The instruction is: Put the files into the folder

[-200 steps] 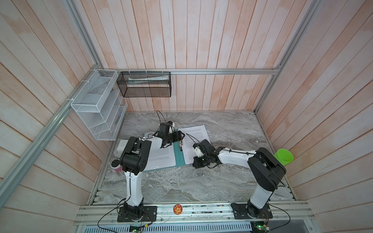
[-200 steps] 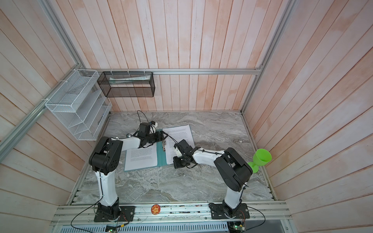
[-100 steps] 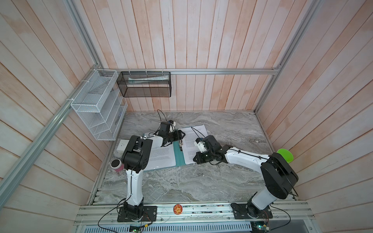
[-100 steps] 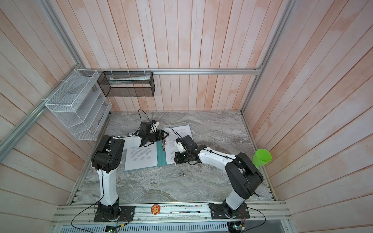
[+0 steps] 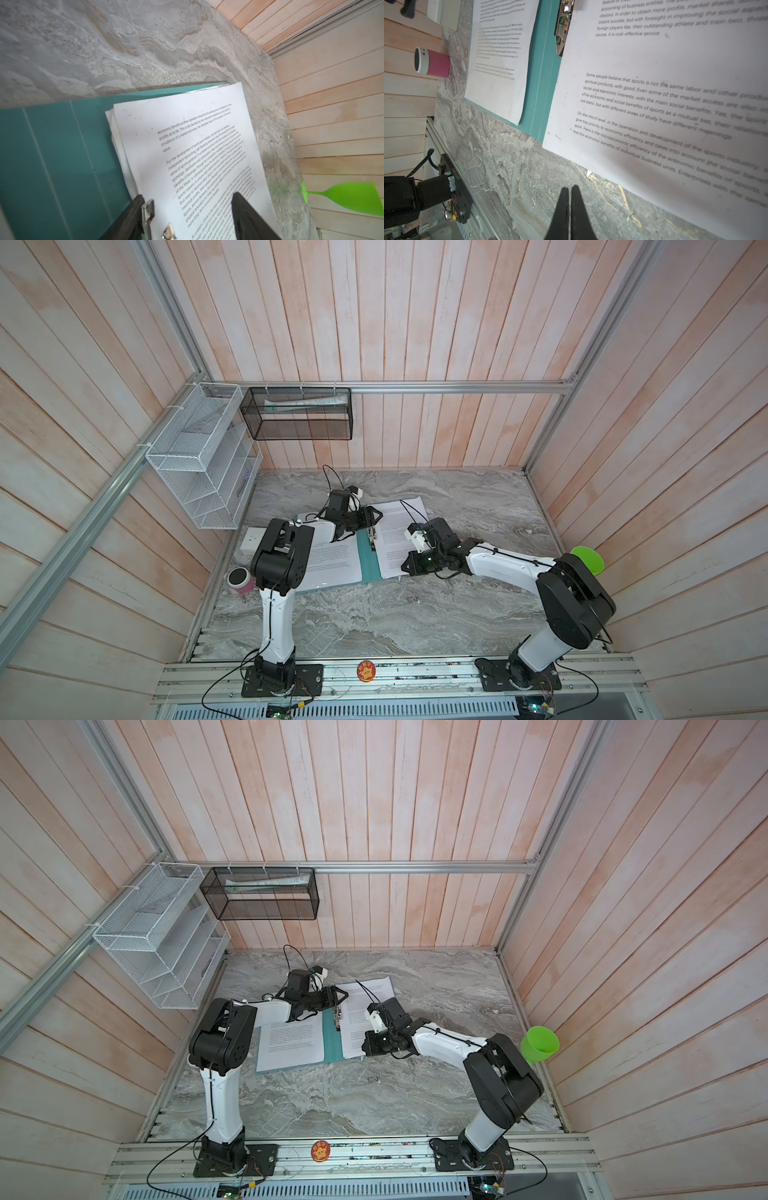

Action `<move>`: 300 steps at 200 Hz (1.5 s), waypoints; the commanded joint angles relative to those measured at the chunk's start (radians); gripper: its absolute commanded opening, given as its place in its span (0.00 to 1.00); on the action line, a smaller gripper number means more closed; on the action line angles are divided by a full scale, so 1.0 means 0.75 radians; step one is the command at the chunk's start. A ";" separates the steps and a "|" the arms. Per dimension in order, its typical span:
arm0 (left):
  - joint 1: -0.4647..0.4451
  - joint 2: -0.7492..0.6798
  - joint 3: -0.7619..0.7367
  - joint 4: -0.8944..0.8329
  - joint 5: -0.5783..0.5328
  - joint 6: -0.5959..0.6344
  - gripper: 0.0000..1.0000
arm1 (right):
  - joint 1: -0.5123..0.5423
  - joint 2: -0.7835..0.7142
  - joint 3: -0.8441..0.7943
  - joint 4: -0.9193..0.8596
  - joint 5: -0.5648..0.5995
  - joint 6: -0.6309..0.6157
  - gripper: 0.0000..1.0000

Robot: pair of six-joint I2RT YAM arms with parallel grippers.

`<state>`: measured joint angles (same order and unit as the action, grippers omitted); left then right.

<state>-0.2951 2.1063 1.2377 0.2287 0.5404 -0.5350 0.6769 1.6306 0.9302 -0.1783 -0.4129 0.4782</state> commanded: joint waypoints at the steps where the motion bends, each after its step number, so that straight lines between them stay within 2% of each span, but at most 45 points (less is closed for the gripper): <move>1: 0.007 -0.036 -0.040 0.069 0.045 -0.013 0.68 | -0.011 -0.017 -0.004 0.020 -0.025 0.003 0.00; 97: -0.021 -0.225 -0.245 0.197 0.089 -0.067 0.68 | -0.094 -0.055 0.032 -0.055 0.001 -0.069 0.00; 149: -0.034 -0.373 -0.303 0.136 0.057 -0.049 0.70 | -0.136 -0.109 0.087 -0.079 0.041 -0.077 0.00; 154: -0.033 -0.386 -0.304 0.123 0.048 -0.042 0.70 | -0.139 -0.115 0.098 -0.077 0.038 -0.078 0.09; 164: -0.033 -0.415 -0.305 0.106 0.030 -0.027 0.71 | -0.144 -0.124 0.125 -0.083 0.035 -0.080 0.37; 169: -0.033 -0.429 -0.304 0.092 0.021 -0.018 0.71 | -0.146 -0.127 0.139 -0.085 0.042 -0.080 0.58; 174: -0.033 -0.444 -0.302 0.077 0.015 -0.009 0.71 | -0.147 -0.130 0.148 -0.079 0.048 -0.081 0.73; 181: -0.032 -0.462 -0.301 0.061 0.006 0.000 0.72 | -0.149 -0.134 0.161 -0.064 0.049 -0.073 0.89; 186: -0.032 -0.478 -0.300 0.049 -0.001 0.008 0.72 | -0.155 -0.139 0.165 -0.047 0.042 -0.060 0.97; 207: -0.034 -0.557 -0.325 0.028 -0.036 0.025 0.78 | -0.196 -0.167 0.152 0.102 -0.077 0.039 0.98; 218: -0.039 -0.613 -0.353 0.017 -0.078 0.032 0.85 | -0.201 -0.204 0.133 0.186 -0.010 0.136 0.98; 231: -0.052 -0.695 -0.401 0.002 -0.141 0.053 0.91 | -0.195 -0.277 0.055 0.388 -0.029 0.170 0.98; 253: -0.072 -0.835 -0.479 -0.078 -0.262 0.089 1.00 | -0.177 -0.365 -0.046 0.622 0.038 0.238 0.98; 277: -0.071 -0.981 -0.577 -0.149 -0.333 0.110 1.00 | -0.194 -0.310 0.025 0.517 0.061 0.299 0.98; 300: -0.071 -1.086 -0.663 -0.226 -0.376 0.123 1.00 | -0.194 -0.206 0.142 0.363 0.051 0.221 0.98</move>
<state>-0.3500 1.3533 0.7979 0.1528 0.3363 -0.4805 0.5339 1.4055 0.9684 0.1562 -0.3897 0.6518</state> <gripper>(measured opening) 0.998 0.979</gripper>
